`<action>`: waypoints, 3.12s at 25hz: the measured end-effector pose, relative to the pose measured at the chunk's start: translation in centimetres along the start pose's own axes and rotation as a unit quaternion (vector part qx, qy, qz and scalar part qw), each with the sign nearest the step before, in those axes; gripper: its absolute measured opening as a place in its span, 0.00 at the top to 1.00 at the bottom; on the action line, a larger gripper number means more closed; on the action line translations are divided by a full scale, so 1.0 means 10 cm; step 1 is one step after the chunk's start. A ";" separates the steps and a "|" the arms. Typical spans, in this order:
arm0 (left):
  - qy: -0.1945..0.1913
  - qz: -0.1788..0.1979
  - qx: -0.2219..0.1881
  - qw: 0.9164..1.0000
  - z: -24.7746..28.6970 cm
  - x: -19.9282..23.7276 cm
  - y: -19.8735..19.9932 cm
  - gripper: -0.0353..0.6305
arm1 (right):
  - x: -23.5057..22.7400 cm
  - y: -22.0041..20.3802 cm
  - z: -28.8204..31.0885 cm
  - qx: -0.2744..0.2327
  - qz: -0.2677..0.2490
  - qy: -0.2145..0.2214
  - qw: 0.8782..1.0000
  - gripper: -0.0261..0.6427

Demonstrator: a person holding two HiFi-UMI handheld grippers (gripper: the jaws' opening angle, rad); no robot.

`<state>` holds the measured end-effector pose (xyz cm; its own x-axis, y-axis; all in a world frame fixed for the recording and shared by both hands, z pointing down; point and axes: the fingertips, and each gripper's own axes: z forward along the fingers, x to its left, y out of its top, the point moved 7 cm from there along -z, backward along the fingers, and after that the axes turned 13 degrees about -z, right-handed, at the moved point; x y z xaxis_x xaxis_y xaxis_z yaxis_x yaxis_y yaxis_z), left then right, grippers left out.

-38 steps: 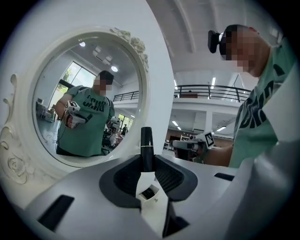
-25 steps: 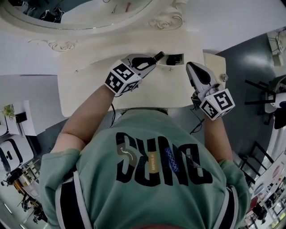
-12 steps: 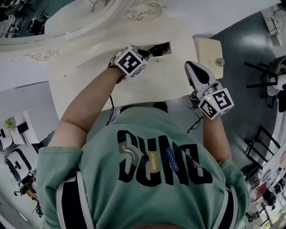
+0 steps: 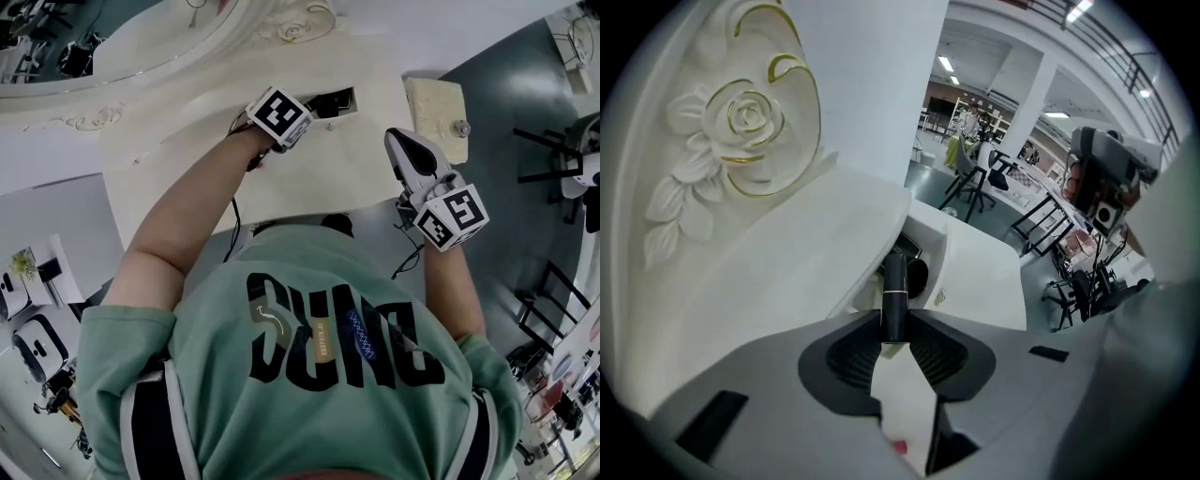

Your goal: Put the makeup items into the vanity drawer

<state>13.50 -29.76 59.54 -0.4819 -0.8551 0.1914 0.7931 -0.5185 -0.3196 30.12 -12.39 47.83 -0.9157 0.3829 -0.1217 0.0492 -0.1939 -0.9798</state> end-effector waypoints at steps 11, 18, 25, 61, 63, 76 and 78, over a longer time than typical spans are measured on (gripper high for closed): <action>0.003 -0.037 0.006 0.999 -0.04 0.02 0.00 0.80 | 0.04 0.04 -0.08 -0.003 -0.004 -0.002 1.000 0.95; 0.012 -0.042 -0.015 0.999 -0.01 -0.03 0.02 0.79 | 0.04 0.06 -0.12 -0.004 -0.006 -0.004 1.000 0.95; 0.002 -0.055 -0.043 0.998 -0.06 -0.04 0.05 0.70 | 0.04 0.07 -0.13 -0.007 -0.005 -0.004 1.000 0.95; -0.041 -0.160 -0.591 0.790 -3.45 0.87 -1.92 0.94 | 1.03 1.52 1.57 -0.034 -0.102 0.183 0.977 0.95; -0.039 -0.164 -0.591 0.789 -3.45 0.86 -1.97 0.94 | 1.08 1.53 1.61 -0.030 -0.103 0.191 0.976 0.95; -0.063 -0.169 -0.572 0.800 -3.26 0.78 -1.88 0.94 | 1.11 1.40 1.55 -0.001 -0.120 0.196 0.973 0.95; -0.064 -0.166 -0.571 0.801 -3.26 0.77 -1.86 0.94 | 1.09 1.41 1.52 -0.003 -0.119 0.194 0.974 0.95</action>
<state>-17.11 -26.64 36.69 -0.4951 -0.7022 0.5117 -0.2640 -0.4395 -0.8586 14.76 -24.63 35.12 -0.6819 0.7289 0.0603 -0.1431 -0.0522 -0.9883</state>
